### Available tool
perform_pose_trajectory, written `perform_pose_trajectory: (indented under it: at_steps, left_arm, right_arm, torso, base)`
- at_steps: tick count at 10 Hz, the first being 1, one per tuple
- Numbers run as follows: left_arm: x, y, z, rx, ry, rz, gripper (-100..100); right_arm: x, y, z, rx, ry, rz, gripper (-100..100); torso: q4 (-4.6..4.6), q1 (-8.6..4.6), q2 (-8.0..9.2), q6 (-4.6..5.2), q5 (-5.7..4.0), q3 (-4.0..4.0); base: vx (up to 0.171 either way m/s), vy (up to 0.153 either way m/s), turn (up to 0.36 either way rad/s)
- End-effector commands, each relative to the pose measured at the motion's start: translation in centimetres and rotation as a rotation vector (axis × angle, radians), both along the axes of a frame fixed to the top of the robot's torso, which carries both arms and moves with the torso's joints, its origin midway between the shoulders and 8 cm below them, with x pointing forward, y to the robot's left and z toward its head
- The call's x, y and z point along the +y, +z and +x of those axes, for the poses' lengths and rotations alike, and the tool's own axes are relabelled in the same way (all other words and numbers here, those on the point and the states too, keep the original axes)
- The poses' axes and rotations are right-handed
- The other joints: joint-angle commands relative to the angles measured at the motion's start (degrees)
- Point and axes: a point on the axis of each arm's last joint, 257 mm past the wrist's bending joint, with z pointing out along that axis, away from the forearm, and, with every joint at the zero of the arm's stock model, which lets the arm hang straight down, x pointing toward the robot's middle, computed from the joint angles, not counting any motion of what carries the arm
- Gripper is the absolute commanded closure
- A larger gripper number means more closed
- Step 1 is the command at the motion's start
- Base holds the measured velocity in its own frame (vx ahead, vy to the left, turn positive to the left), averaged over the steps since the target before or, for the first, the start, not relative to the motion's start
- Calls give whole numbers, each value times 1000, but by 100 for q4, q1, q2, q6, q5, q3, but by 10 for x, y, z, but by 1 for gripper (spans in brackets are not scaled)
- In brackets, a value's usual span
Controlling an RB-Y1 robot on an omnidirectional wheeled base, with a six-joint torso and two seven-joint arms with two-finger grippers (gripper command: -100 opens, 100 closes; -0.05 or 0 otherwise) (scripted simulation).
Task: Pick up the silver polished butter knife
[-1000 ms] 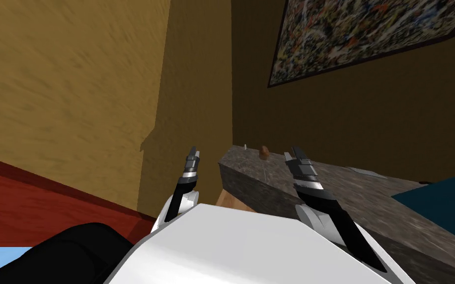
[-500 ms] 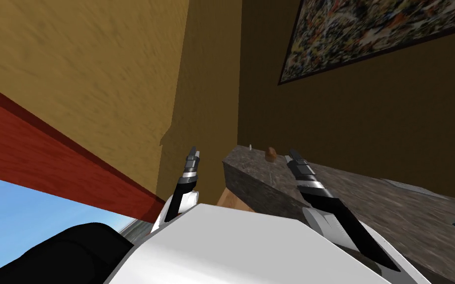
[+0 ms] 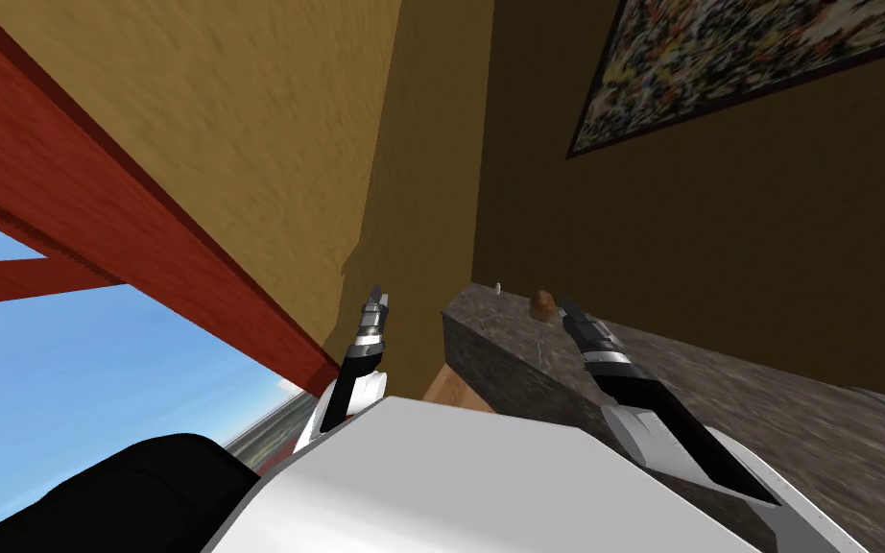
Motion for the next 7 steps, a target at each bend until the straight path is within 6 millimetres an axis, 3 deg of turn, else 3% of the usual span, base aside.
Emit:
perform_pose_trajectory:
  at_steps: [1, 5, 7]
  left_arm:
    - [0, 0, 0, 0, 0, 0, 0]
    - [0, 0, 0, 0, 0, 0, 0]
    - [0, 0, 0, 0, 0, 0, 0]
  right_arm:
    - [-4, -9, 1, 46, -18, -10, -100]
    - [-35, -41, 5, 180, -77, -61, -100]
    - [-67, -68, 4, 294, -128, -110, -100]
  torso:
    - [0, 0, 0, 0, 0, 0]
    - [1, 2, 2, 1, 0, 1]
    - [0, 0, 1, 1, 0, 1]
  base:
    - [-18, 2, 120]
    - [-21, 5, 172]
    - [-25, 10, 317]
